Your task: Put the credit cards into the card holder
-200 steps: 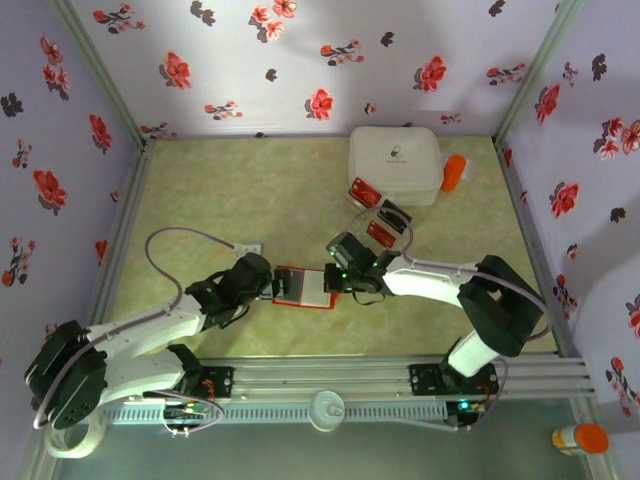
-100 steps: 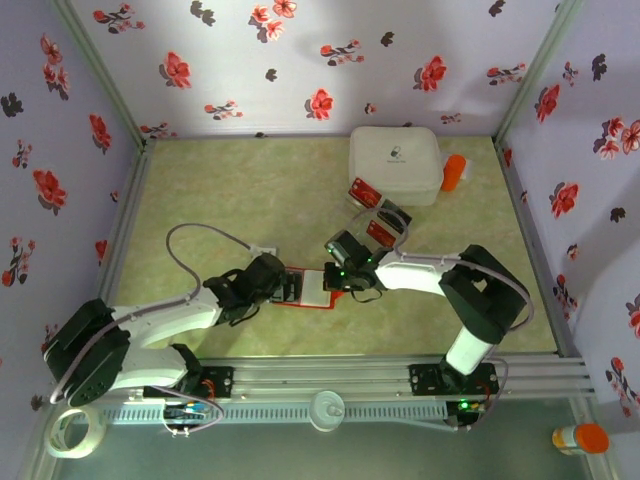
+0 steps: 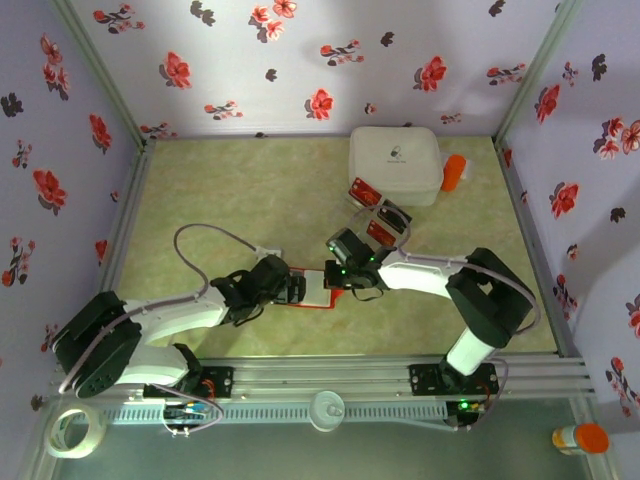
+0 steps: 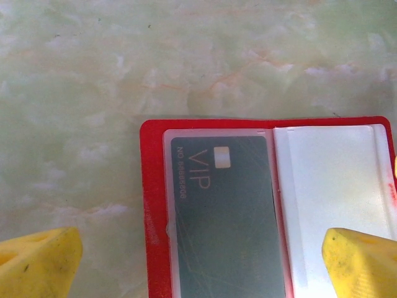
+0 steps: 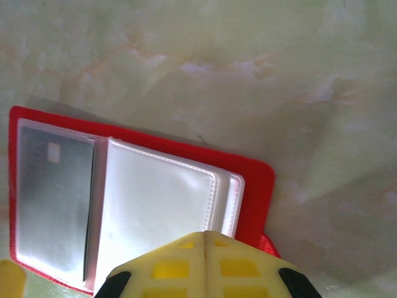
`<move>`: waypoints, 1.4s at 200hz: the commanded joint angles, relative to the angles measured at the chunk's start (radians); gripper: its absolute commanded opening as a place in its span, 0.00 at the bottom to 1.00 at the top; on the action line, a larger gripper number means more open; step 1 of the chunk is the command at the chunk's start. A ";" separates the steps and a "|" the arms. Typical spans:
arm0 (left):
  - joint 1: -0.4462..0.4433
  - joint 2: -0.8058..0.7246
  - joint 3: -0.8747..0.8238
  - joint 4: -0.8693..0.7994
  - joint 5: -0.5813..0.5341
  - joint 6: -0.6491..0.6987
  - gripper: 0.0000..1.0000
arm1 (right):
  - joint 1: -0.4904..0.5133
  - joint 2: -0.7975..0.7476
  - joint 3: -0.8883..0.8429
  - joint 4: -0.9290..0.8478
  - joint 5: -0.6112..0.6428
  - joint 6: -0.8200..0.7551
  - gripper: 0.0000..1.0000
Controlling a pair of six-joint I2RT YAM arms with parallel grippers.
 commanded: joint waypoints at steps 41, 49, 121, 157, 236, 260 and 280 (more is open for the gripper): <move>-0.012 0.025 -0.008 0.022 -0.001 -0.017 1.00 | -0.006 0.040 0.055 -0.010 0.005 -0.024 0.00; -0.012 0.028 -0.009 0.023 -0.002 -0.017 1.00 | -0.007 0.053 0.058 -0.007 0.003 -0.025 0.00; -0.015 0.045 -0.013 0.039 -0.002 -0.017 1.00 | 0.001 0.155 0.076 0.064 -0.071 0.009 0.00; -0.021 0.045 -0.015 0.048 -0.002 -0.017 1.00 | 0.009 0.149 0.068 0.084 -0.076 0.027 0.00; -0.056 -0.030 -0.071 0.112 0.000 -0.053 1.00 | 0.009 0.119 0.039 0.130 -0.091 0.061 0.00; -0.061 -0.043 -0.089 0.129 -0.002 -0.058 1.00 | 0.009 0.126 0.039 0.147 -0.110 0.072 0.00; -0.065 -0.048 -0.096 0.139 -0.002 -0.054 1.00 | 0.010 0.138 0.039 0.165 -0.124 0.083 0.00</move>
